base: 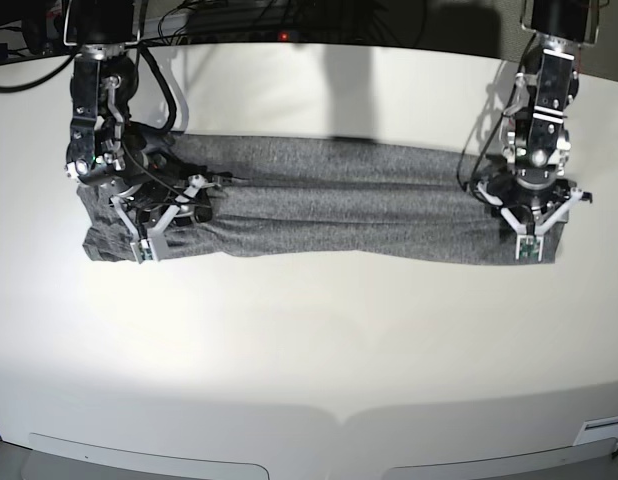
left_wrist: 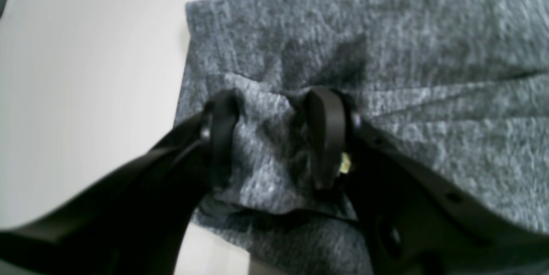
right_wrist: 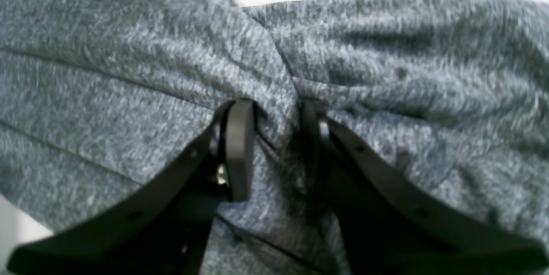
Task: Fold the T-shirt properly
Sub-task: 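Grasp the strip ends with both grippers and stretch it lengthwise, then grasp the strip end with the left gripper, then fold the strip end with the left gripper toward the right gripper, then grasp the other strip end with the right gripper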
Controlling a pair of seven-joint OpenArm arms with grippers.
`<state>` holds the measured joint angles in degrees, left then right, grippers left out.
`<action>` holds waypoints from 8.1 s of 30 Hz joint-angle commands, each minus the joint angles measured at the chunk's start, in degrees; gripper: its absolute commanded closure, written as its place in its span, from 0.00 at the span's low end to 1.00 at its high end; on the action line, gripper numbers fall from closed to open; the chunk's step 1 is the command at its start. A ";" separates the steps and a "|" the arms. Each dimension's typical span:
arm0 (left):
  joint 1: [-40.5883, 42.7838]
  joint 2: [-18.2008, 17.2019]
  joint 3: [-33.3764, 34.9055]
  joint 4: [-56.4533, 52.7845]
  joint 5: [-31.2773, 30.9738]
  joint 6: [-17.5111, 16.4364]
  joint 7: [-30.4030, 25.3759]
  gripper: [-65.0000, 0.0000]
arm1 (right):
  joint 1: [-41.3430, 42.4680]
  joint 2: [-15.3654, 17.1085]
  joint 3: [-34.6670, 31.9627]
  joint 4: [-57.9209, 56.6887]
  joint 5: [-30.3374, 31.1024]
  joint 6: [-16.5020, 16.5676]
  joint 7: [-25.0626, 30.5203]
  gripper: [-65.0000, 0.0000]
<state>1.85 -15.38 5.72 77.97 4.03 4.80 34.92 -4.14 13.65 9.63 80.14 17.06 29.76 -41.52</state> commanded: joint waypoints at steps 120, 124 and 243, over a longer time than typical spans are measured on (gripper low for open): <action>-24.68 -21.57 -2.03 -24.11 -65.05 -44.80 36.76 1.00 | 0.31 0.31 0.15 17.77 8.94 7.98 -6.03 0.72; -23.87 -21.46 -2.03 -20.87 -71.19 -44.63 41.40 1.00 | 0.50 0.26 0.15 17.77 8.96 7.96 -4.79 0.72; -1.01 -3.74 15.39 28.63 -0.42 -13.64 13.40 0.72 | 2.73 8.83 26.36 -5.18 30.18 10.24 -21.31 0.61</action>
<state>1.76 -19.18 21.39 105.49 3.55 -9.21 49.69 -2.20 21.45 35.79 74.24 46.17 39.51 -63.13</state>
